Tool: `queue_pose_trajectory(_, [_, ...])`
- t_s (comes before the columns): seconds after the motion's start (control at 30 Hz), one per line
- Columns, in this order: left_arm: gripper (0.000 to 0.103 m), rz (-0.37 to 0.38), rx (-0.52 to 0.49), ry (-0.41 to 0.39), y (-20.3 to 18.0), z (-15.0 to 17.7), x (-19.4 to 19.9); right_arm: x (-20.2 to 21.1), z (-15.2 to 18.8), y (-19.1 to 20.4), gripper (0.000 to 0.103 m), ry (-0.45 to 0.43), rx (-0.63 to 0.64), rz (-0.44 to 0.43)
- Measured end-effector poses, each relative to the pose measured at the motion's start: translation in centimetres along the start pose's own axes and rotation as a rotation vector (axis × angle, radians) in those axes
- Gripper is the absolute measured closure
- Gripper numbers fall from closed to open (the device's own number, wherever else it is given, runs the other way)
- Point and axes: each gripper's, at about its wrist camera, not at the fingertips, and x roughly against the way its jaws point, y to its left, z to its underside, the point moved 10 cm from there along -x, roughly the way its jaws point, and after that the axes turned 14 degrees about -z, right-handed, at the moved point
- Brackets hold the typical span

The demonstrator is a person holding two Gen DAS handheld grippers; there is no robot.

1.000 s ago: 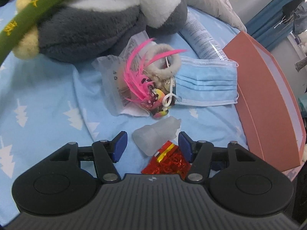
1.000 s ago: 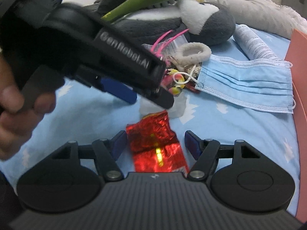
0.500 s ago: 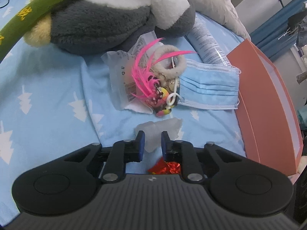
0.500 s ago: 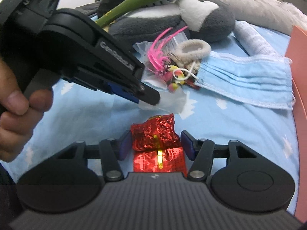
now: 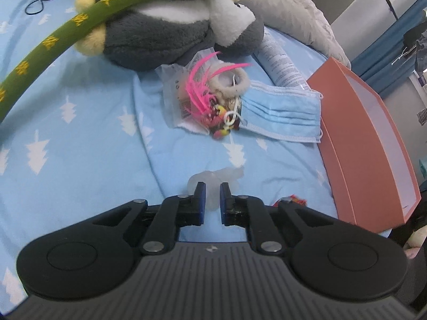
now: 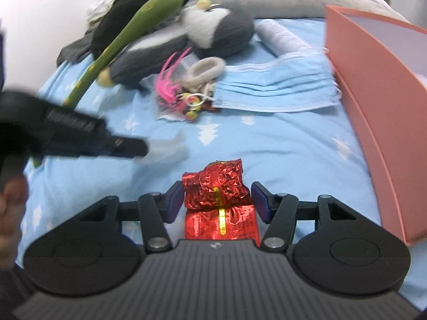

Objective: Organize soft objects
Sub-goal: 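Carry the red packet with the right gripper into the pink box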

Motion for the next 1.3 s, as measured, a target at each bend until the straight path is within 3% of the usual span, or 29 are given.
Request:
queue_pose_trajectory(0.33, [0.091,-0.002,0.057,-0.034,1.0,3.5,3.3,3.5,1.7,-1.5,0.044,-0.035,-0.085,0.05])
queue_pose_trajectory(0.67, [0.091,0.005,0.07,-0.053,0.6,4.9,5.2,6.1,0.4,-1.5,0.044,-0.064,-0.096,0.046])
queue_pose_trajectory(0.93, [0.091,0.04,0.021,-0.13,-1.7,1.8,9.0,9.5,-3.1,-1.2,0.044,-0.138,-0.123,0.031])
queue_pose_trajectory(1.3, [0.091,0.119,-0.068,-0.255,-8.2,-4.6,14.9,16.6,-10.1,-1.1,0.044,-0.289,-0.065,0.058])
